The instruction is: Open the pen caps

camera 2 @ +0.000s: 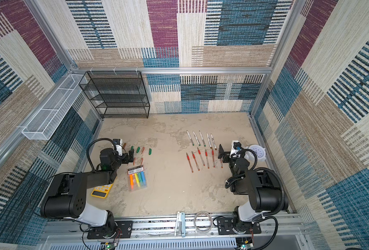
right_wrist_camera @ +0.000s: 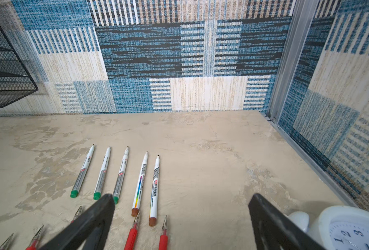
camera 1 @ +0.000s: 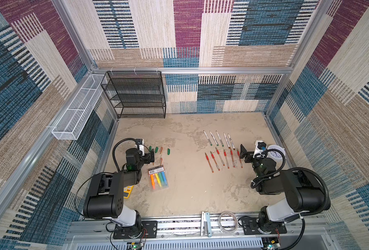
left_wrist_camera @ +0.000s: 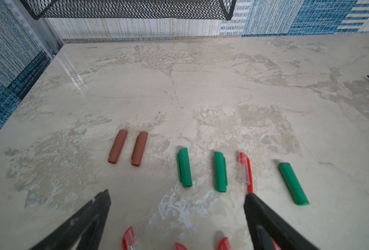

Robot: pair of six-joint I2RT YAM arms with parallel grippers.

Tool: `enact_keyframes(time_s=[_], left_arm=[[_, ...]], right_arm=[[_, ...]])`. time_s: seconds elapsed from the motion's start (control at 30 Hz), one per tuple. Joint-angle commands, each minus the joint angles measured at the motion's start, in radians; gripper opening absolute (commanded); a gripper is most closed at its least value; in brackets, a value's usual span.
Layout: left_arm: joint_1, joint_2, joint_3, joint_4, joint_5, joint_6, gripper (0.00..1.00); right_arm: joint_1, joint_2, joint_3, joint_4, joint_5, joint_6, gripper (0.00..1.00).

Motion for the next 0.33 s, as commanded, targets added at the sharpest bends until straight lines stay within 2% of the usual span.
enact_keyframes(time_s=[0.0,0.3], left_arm=[[0.001,-0.002,0.005,0.008,-0.005,-0.012,1.0],[0.0,-0.008,-0.001,0.016,-0.006,-0.011,1.0]], right_arm=[[-0.001,-0.001,0.007,0.005,0.01,0.0,1.0],[0.0,0.0,0.01,0.0,0.007,-0.002,1.0]])
